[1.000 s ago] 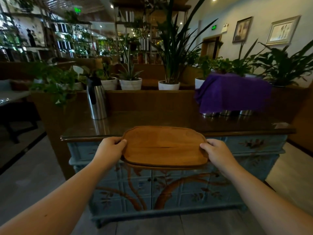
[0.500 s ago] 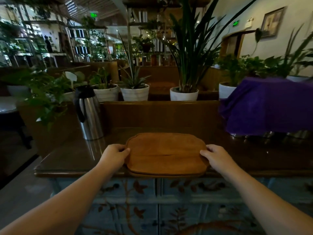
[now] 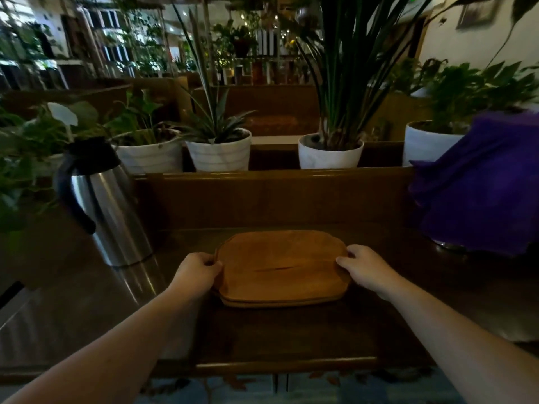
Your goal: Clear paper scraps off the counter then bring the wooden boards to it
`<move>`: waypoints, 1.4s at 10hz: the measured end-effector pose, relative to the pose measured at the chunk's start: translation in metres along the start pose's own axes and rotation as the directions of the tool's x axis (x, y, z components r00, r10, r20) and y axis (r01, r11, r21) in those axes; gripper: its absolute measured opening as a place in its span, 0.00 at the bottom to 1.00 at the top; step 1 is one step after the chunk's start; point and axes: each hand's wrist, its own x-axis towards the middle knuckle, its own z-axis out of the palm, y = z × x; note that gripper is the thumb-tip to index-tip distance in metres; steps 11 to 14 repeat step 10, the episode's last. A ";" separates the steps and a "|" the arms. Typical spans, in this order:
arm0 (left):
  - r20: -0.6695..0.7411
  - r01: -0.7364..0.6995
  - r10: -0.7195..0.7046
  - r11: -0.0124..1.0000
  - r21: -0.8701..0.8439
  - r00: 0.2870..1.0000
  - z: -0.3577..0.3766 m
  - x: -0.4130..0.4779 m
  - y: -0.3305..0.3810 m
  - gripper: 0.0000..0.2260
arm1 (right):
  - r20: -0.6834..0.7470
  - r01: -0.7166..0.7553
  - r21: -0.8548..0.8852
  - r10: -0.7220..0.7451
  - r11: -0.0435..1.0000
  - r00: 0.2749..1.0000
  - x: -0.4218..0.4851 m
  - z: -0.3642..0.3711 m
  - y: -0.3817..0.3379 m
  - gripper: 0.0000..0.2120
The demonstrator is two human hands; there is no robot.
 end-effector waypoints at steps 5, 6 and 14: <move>0.157 -0.050 0.029 0.990 0.129 0.987 0.006 0.069 0.015 0.09 | -0.042 -0.123 -0.133 0.118 0.983 0.992 0.068 0.004 -0.009 0.08; 0.154 -0.066 0.044 0.988 0.137 0.987 0.007 0.071 0.014 0.08 | -0.038 -0.114 -0.138 0.110 0.984 0.993 0.073 0.004 -0.006 0.08; 0.159 -0.097 0.052 0.954 0.285 0.986 0.005 0.062 0.017 0.08 | -0.043 -0.019 -0.466 -0.001 0.884 0.999 0.075 0.004 -0.005 0.21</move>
